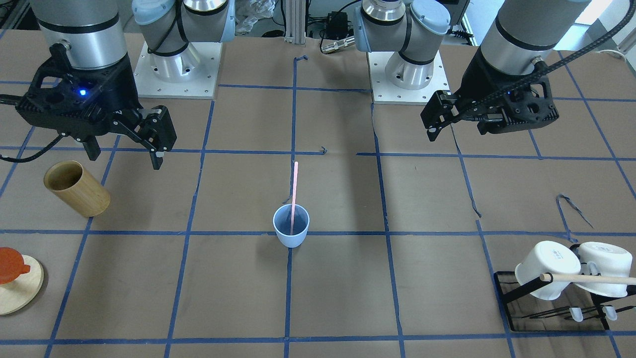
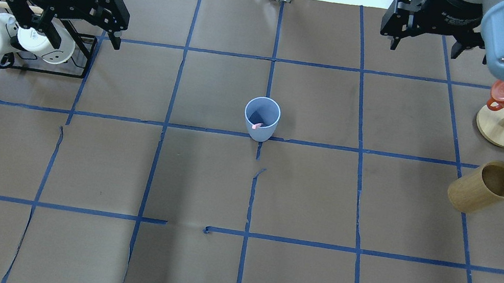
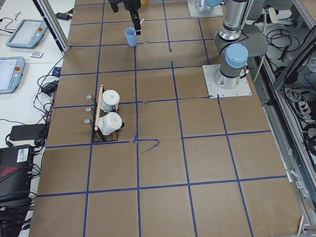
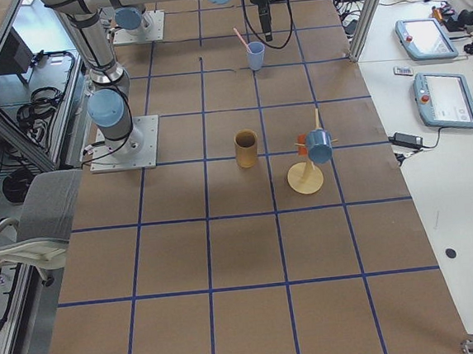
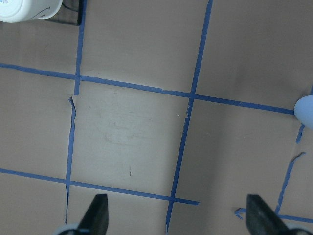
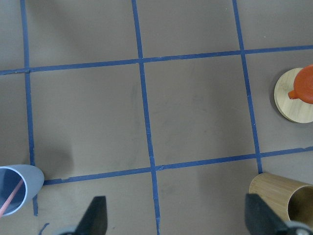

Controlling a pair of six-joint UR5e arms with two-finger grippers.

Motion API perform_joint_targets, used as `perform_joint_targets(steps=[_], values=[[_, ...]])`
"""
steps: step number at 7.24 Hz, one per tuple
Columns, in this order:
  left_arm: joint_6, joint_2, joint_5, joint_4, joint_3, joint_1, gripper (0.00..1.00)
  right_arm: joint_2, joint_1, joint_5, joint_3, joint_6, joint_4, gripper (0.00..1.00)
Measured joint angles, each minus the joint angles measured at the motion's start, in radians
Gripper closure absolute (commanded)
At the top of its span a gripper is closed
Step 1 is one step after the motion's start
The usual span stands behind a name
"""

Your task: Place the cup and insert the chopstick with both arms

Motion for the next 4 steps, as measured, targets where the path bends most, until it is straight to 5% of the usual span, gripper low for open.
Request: perform_joint_targets(steps=[4], values=[[0.0, 0.0, -0.001, 0.0, 0.001, 0.0, 0.0, 0.012, -0.007, 0.038, -0.054, -0.059, 0.181, 0.0]])
